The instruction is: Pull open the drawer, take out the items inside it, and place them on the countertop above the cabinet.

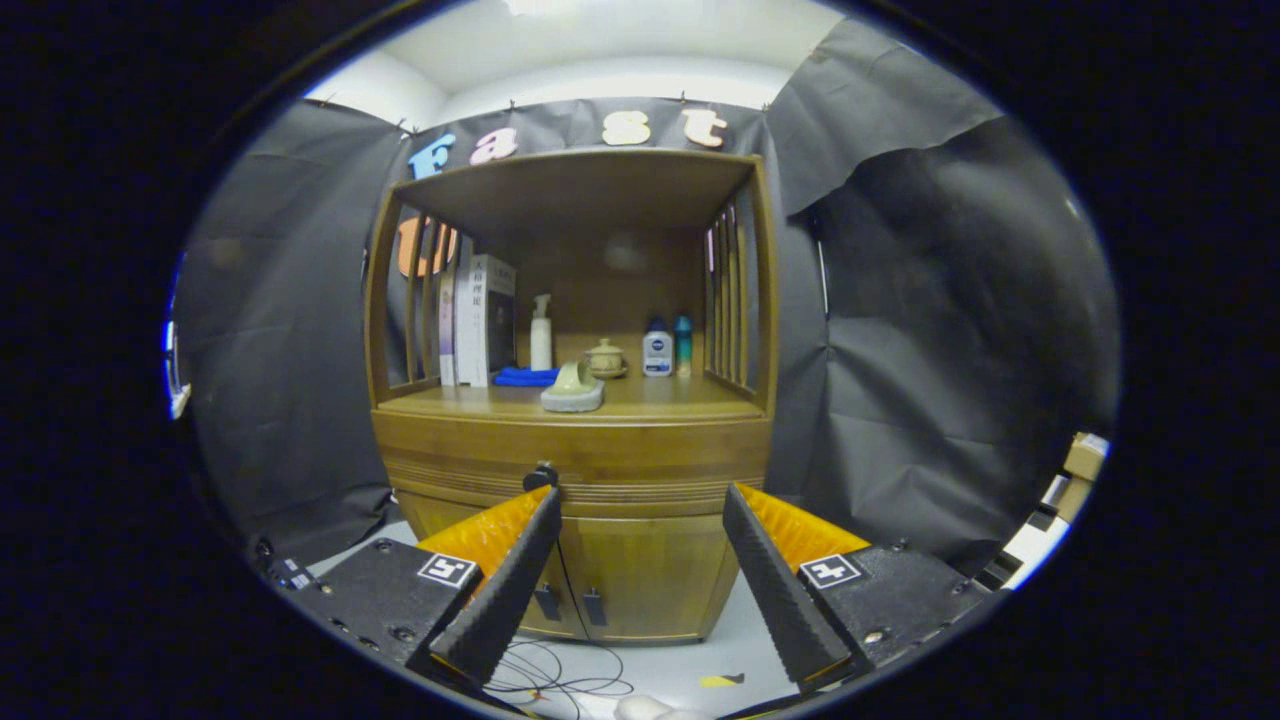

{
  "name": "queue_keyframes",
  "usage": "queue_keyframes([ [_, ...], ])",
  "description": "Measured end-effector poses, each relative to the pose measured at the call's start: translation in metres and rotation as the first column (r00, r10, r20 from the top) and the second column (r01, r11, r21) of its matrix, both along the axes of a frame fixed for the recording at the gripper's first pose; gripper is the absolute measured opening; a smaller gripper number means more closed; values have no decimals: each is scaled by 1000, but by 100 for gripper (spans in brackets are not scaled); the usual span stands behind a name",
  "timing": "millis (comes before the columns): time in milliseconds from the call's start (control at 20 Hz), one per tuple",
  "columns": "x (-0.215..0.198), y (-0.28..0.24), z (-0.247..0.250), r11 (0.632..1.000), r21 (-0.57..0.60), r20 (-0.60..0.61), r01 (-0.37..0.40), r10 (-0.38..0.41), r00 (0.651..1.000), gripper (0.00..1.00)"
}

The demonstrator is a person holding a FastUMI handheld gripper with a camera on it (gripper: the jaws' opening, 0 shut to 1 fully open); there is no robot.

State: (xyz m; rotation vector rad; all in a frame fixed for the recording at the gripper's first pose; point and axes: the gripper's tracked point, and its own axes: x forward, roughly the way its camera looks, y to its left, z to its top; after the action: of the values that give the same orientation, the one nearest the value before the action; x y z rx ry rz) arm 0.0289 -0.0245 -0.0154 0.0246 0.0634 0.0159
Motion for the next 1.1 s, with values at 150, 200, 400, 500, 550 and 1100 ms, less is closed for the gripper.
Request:
queue_keyframes([
  [150,-12,-9,4,1000,12,34,10,-11,999,100],
  [200,-13,-12,5,1000,15,34,11,-11,999,100],
  [400,-16,-17,3,999,41,32,4,-6,999,100],
  [500,-16,-19,0,999,43,22,3,-4,1000,100],
  [550,-16,-20,1,999,39,21,3,-4,1000,100],
  [1100,-17,-17,4,999,20,23,-25,25,999,100],
])
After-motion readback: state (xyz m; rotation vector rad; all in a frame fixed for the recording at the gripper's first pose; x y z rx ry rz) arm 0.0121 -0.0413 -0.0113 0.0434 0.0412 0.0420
